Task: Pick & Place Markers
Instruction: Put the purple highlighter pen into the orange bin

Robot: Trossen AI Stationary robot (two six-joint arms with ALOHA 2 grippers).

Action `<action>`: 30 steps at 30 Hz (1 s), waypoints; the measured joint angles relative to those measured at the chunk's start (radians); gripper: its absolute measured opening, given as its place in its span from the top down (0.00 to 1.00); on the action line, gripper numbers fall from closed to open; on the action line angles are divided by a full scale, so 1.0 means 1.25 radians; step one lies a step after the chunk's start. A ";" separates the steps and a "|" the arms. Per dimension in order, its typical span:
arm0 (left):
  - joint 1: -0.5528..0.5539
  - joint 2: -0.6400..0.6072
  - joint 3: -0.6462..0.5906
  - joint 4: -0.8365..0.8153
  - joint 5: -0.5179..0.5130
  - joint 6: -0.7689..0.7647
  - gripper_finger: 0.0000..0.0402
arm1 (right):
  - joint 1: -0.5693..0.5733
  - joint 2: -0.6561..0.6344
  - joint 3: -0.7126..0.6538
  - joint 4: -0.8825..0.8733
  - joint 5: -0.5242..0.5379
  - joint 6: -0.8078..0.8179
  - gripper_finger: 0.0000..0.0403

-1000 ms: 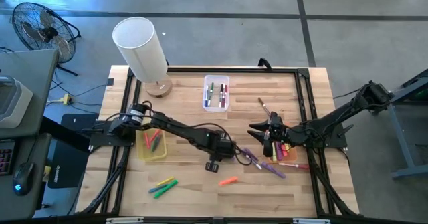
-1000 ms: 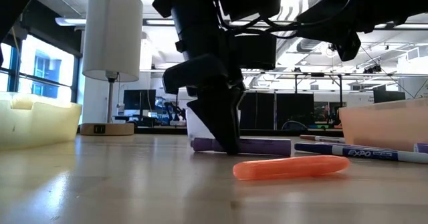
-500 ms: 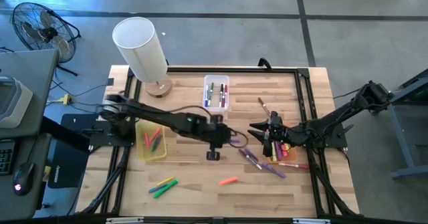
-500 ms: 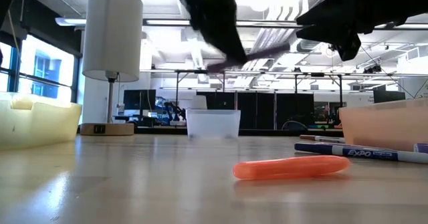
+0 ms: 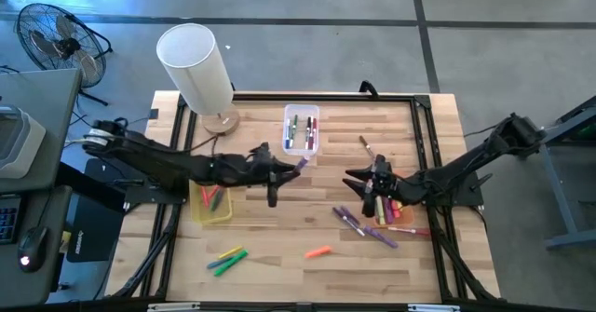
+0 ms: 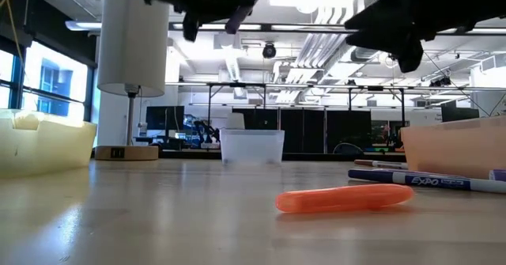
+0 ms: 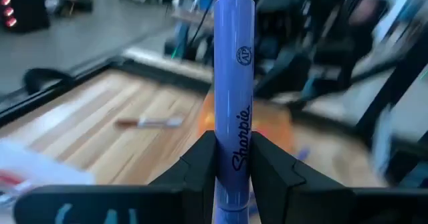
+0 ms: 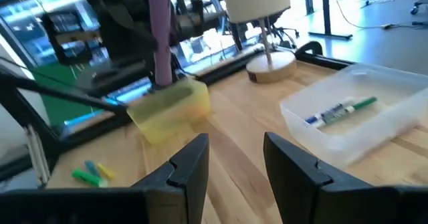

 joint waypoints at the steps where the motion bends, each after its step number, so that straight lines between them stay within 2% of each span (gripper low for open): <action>1: 0.000 0.002 -0.033 0.069 0.003 -0.010 0.83 | -0.005 0.015 0.000 0.035 -0.005 -0.012 0.67; 4: 0.000 0.012 -0.084 0.208 0.011 -0.025 0.84 | -0.023 0.071 0.001 0.171 -0.026 -0.059 0.67; 8: 0.000 0.028 -0.085 0.206 0.031 -0.035 0.84 | -0.044 0.157 0.029 0.268 -0.053 -0.082 0.66; 14: -0.001 0.036 -0.059 0.200 0.078 0.001 0.83 | -0.078 0.294 0.152 0.269 -0.107 -0.143 0.56; 20: -0.001 0.035 -0.058 0.176 0.079 0.006 0.83 | -0.100 0.359 0.277 0.271 -0.120 -0.257 0.45; 24: -0.001 0.034 -0.058 0.180 0.093 0.009 0.83 | -0.124 0.371 0.333 0.253 -0.164 -0.277 0.43; 28: -0.001 0.034 -0.058 0.181 0.097 0.026 0.83 | -0.145 0.371 0.371 0.207 -0.169 -0.274 0.44; 30: -0.001 0.034 -0.058 0.180 0.098 0.027 0.83 | -0.155 0.371 0.381 0.203 -0.205 -0.283 0.44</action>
